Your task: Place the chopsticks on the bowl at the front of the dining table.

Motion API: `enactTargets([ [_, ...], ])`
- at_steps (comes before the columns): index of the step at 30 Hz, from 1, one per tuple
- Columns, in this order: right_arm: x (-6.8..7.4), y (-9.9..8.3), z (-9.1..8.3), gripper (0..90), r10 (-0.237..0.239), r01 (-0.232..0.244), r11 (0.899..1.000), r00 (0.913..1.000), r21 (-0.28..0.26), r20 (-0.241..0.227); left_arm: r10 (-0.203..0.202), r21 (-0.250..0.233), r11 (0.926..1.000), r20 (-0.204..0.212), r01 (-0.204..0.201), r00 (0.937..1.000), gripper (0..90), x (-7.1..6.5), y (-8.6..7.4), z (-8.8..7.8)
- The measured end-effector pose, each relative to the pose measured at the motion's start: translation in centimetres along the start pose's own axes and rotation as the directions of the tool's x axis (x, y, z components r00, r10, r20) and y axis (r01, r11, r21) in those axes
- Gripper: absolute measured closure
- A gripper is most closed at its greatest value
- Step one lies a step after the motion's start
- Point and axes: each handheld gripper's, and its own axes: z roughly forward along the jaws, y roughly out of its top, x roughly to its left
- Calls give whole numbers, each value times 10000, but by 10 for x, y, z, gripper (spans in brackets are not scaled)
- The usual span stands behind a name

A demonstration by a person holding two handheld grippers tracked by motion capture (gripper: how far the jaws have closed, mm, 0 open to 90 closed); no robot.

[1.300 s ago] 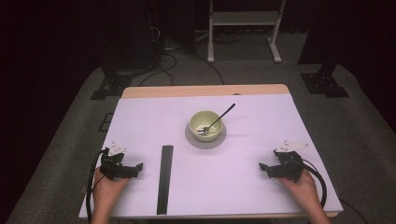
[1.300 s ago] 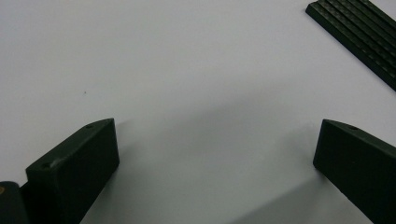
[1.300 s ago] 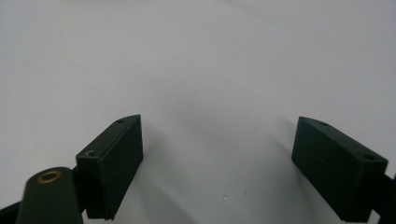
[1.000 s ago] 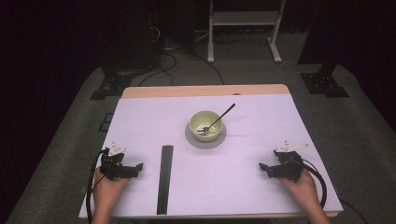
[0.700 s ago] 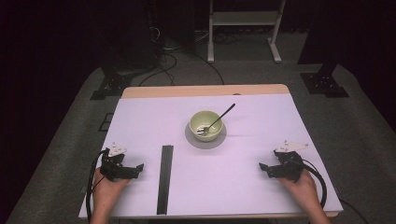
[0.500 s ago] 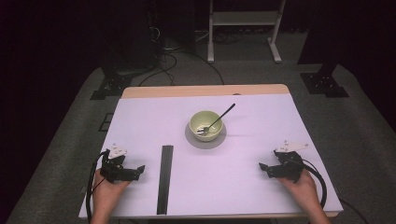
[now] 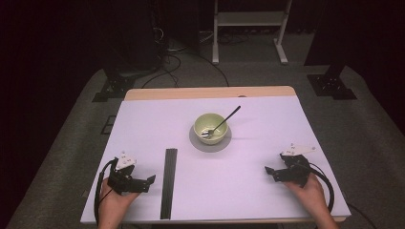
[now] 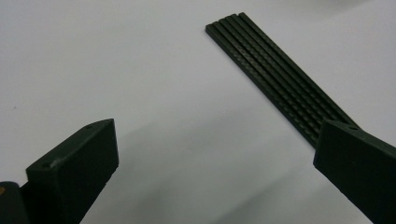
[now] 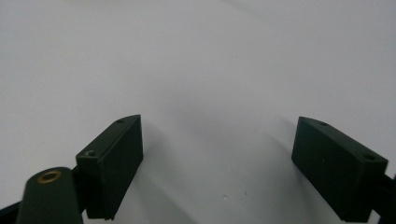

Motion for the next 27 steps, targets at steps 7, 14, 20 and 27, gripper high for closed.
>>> enactTargets([
  [7, 0, 0, 0, 153, -1, 1, 10000, 10000, 1, 1, 222, 31, 9997, 112, -223, 9997, 0, -16, -2, -1],
  [14, 0, 0, 0, 153, -4, 4, 10000, 10000, 0, 4, 643, 392, 9971, 300, -655, 9975, 0, -29, -5, 6],
  [20, 0, 0, 0, 153, -4, 4, 10000, 10000, 1, 6, 684, 539, 9961, 320, -701, 9971, 0, -34, -8, 8],
  [27, 0, 0, 0, 153, -5, 5, 10000, 10000, 0, 6, 775, 635, 9948, 347, -796, 9964, 0, -37, -9, 9],
])
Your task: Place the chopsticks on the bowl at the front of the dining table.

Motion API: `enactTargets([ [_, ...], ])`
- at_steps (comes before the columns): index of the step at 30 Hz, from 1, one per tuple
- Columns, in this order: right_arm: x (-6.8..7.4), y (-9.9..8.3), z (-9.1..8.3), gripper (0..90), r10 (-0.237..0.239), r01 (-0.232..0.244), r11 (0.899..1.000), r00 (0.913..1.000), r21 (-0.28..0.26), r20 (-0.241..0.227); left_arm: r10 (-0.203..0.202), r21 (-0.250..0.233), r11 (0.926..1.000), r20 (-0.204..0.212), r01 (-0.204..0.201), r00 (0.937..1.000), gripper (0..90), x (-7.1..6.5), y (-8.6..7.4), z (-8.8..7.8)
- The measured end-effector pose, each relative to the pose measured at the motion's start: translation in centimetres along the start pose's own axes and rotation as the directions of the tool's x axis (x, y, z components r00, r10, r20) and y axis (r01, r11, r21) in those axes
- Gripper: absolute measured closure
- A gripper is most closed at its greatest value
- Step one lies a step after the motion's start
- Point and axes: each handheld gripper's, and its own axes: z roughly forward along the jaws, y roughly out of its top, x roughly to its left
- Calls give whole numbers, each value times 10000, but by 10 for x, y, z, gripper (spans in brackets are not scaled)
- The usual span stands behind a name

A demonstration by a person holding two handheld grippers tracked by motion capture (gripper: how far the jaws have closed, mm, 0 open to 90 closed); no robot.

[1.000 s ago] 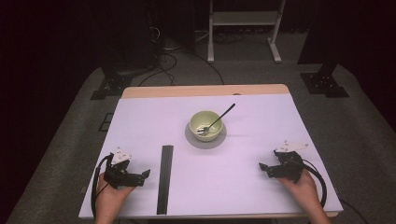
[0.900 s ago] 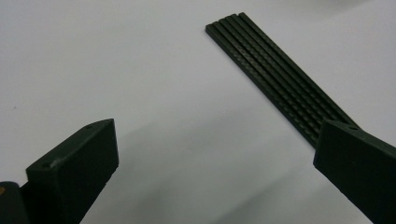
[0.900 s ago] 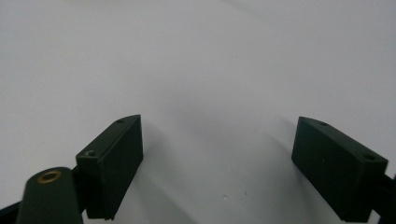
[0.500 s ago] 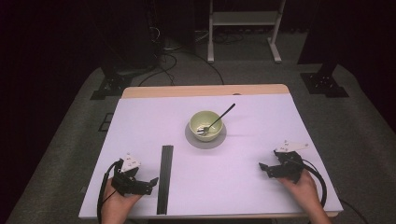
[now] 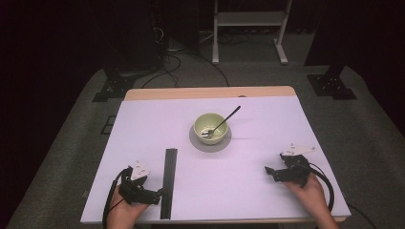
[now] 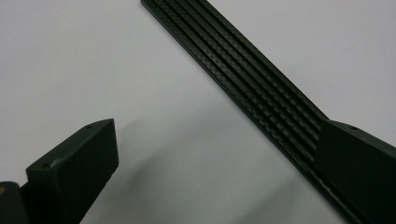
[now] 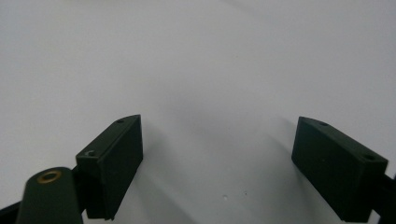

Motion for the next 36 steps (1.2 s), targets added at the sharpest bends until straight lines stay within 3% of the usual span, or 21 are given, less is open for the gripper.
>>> enactTargets([
  [22, 0, 0, 0, 153, 0, 0, 10000, 10000, 2, -1, 157, 493, 9987, -273, -143, 9995, 0, -2, -2, 4],
  [36, 0, 0, 0, 153, 1, -1, 10000, 10000, 5, 2, -123, 524, 9985, -210, 134, 9997, 0, 9, -6, 3],
])
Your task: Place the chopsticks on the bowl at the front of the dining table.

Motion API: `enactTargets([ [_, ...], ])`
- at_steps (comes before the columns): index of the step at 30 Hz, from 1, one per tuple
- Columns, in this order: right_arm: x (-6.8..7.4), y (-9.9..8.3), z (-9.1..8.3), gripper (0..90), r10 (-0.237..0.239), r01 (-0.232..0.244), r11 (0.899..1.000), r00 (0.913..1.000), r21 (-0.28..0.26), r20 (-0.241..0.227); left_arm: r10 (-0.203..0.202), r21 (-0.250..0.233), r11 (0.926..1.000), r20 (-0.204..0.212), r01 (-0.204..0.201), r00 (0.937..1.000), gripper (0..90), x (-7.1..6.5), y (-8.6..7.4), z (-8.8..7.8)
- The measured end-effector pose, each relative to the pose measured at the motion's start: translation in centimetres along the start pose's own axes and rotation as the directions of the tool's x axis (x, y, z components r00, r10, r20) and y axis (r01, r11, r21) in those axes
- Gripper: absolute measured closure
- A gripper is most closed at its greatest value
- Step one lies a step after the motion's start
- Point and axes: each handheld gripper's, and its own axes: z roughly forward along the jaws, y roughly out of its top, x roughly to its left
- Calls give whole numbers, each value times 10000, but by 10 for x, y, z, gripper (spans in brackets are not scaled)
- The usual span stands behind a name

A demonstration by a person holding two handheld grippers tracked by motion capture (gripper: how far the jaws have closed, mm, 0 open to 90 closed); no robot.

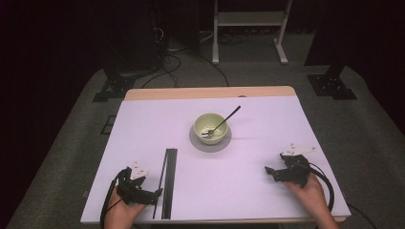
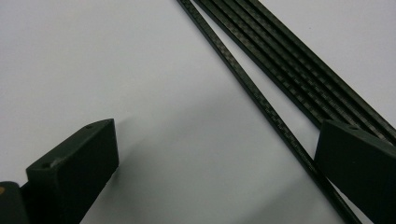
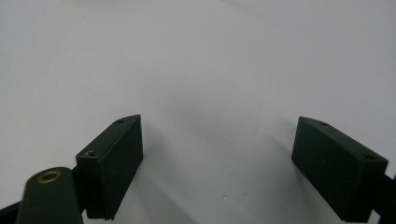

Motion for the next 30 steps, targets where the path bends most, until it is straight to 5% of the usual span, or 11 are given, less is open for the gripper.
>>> enactTargets([
  [30, 0, 0, 0, 153, 1, -1, 10000, 10000, -3, -4, -183, 11, 9998, -248, 183, 9995, 0, 24, -3, -3],
])
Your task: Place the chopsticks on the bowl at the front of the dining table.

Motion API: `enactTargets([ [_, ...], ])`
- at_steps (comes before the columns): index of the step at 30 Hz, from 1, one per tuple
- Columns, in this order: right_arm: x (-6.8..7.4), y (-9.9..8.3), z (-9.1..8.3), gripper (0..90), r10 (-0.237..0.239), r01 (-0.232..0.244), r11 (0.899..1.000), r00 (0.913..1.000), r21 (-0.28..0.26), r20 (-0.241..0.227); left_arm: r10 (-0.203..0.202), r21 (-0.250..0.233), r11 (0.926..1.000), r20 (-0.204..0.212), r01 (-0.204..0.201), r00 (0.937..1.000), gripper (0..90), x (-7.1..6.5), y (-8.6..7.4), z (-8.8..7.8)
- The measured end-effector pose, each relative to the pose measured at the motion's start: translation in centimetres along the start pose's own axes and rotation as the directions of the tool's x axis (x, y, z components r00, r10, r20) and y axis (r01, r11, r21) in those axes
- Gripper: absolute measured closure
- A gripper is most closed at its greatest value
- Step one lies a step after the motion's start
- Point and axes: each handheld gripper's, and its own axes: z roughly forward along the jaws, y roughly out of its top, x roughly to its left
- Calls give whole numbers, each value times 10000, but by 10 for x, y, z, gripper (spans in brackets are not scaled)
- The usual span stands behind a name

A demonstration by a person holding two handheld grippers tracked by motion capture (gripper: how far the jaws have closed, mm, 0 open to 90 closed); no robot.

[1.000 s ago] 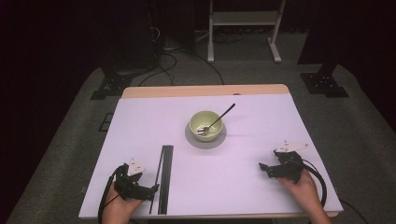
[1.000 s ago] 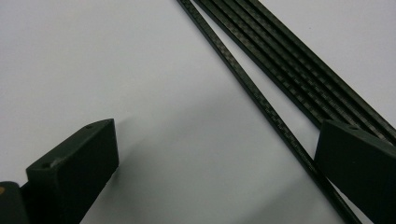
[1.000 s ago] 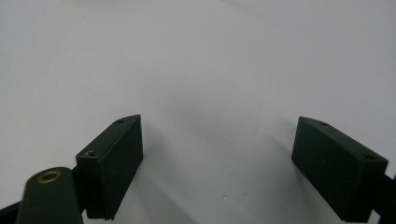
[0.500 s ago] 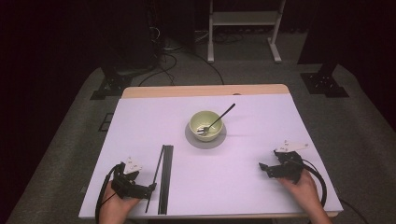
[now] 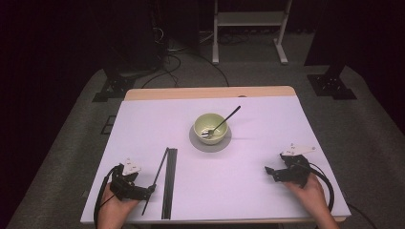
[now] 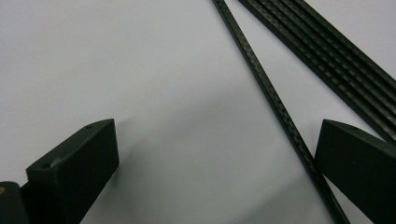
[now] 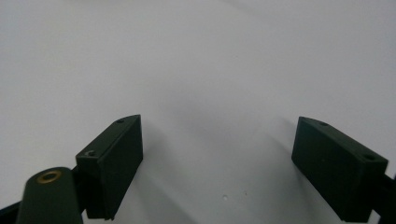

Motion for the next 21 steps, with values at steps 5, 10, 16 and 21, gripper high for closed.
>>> enactTargets([
  [5, 0, 0, 0, 153, -2, 2, 10000, 10000, -1, 0, -116, -4, 9999, -82, 116, 9999, 0, 6, -1, -1],
  [10, 0, 0, 0, 153, -4, 4, 10000, 10000, 2, -1, -224, 12, 9997, -163, 224, 9996, 0, 11, -3, -2],
  [16, 0, 0, 0, 153, 1, -1, 10000, 10000, 1, -1, -266, 16, 9996, -248, 266, 9993, 0, 16, -3, -3],
  [21, 0, 0, 0, 153, 5, -5, 10000, 10000, 3, -1, -366, 13, 9993, -346, 367, 9987, 0, 23, -4, -3],
])
